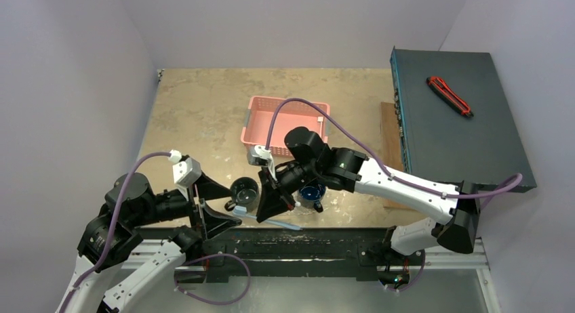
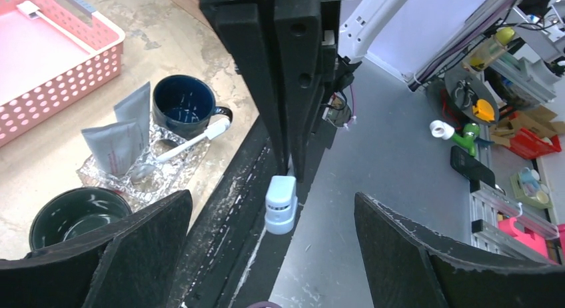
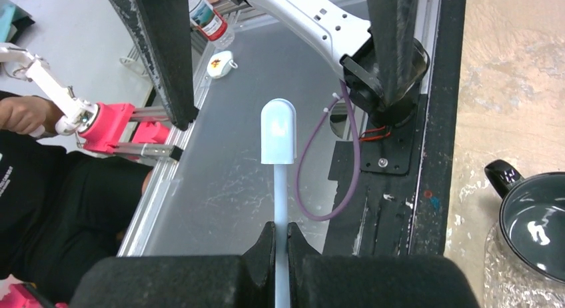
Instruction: Prepare toiletry sets of a toothbrush and toothpaste on the tray
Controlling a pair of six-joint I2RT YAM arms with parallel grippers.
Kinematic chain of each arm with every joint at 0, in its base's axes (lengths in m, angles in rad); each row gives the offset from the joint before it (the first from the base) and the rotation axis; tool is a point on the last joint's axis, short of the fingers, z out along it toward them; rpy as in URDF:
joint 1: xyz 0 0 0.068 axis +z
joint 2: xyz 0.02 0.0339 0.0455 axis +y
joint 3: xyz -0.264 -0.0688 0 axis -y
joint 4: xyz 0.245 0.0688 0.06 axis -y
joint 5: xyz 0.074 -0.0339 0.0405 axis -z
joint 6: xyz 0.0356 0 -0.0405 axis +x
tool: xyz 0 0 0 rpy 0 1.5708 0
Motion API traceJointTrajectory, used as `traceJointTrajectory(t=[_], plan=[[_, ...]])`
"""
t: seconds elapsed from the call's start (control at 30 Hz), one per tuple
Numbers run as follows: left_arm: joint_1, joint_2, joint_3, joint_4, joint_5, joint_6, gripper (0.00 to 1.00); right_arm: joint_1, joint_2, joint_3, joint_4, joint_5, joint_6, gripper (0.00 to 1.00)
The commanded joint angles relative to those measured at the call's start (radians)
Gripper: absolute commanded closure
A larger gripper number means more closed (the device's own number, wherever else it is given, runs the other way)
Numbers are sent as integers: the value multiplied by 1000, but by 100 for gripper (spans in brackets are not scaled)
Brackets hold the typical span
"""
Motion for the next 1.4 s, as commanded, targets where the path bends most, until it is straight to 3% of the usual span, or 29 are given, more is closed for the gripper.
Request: traceJointTrajectory(t=[0.0, 0.23, 0.37, 0.97, 1.03, 1.13, 1.33, 1.37], plan=[[6, 12, 12, 35, 60, 22, 13, 9, 2, 43, 93, -45, 31, 100], [6, 23, 10, 36, 93, 27, 43, 13, 7, 50, 128, -36, 53, 100], [6, 29, 7, 32, 98, 29, 53, 14, 9, 56, 127, -28, 55, 100], [6, 50, 5, 49, 113, 22, 76, 22, 14, 64, 115, -10, 43, 100], [6, 52, 4, 55, 117, 20, 82, 22, 14, 63, 116, -9, 43, 100], [6, 50, 4, 56, 122, 21, 100, 23, 12, 57, 118, -2, 42, 100], [6, 40, -5, 53, 133, 15, 100, 25, 0, 49, 117, 33, 37, 100], [6, 36, -5, 54, 132, 13, 100, 25, -3, 50, 112, 45, 35, 94]])
